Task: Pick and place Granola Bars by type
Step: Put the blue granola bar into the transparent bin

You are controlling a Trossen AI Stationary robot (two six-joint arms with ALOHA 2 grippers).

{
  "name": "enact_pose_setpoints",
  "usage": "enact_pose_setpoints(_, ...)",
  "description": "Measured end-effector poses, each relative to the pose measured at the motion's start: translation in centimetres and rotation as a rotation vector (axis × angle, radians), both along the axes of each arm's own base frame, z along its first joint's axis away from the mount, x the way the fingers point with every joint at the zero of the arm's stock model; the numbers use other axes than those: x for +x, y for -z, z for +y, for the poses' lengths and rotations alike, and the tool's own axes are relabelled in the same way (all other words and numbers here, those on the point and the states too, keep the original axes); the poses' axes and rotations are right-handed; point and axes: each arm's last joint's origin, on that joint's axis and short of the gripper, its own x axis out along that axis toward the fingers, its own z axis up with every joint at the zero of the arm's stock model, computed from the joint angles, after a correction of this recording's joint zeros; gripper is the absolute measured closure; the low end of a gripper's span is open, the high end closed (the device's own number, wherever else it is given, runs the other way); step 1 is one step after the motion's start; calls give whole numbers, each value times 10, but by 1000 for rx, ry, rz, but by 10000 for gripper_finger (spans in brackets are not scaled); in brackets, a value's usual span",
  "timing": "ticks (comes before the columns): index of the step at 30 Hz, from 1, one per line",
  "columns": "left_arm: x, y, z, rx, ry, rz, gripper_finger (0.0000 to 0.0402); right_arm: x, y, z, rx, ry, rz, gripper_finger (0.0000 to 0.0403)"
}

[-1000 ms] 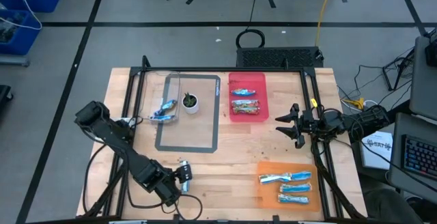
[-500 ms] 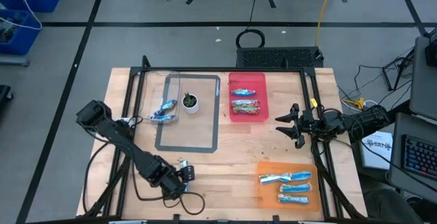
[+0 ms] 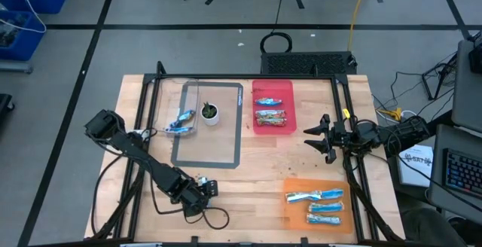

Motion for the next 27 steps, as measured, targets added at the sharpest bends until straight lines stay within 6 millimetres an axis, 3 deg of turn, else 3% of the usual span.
enact_pose_setpoints(8, -2, 4, 2, -41, 21, 50, 133, 0, 0, 0, 0, 1, 0, 220)
enact_pose_setpoints(16, 5, 27, -1, 0, 17, 93, 133, 0, 0, 0, 0, 0, 0, 220)
enact_pose_setpoints(27, 7, 31, -2, -27, 48, 108, 149, 0, 0, 0, -1, 0, 4, 220)
